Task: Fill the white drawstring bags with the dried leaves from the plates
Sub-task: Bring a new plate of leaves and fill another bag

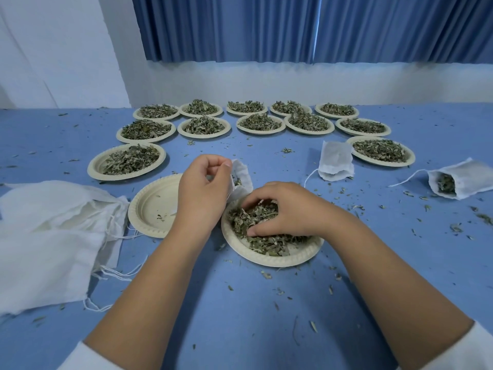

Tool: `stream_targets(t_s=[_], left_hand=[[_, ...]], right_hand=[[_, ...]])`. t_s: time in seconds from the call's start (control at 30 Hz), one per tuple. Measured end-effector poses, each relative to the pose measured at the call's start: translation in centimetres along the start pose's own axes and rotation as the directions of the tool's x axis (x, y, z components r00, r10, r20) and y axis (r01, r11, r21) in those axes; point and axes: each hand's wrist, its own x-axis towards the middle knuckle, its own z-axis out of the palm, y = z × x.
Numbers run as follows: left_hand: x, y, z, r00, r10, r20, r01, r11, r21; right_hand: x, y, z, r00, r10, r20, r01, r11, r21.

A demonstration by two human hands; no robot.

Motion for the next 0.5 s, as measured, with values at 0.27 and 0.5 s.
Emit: stream_targets(t_s=[0.27, 0.5], left_hand=[[-0.1, 0.1, 0.0, 1.0, -0.003, 0.007, 0.003, 1.0, -0.003], [-0.1, 0.2, -0.1, 1.0, 0.002, -0.001, -0.002, 1.0, 0.01]], right_hand=[[0.1, 0.0, 0.2, 1.0, 0.027, -0.002, -0.027, 0.999, 0.023], [-0.1, -0.4, -0.9, 0.993, 0.032, -0.117, 0.001, 0.963, 0.27]])
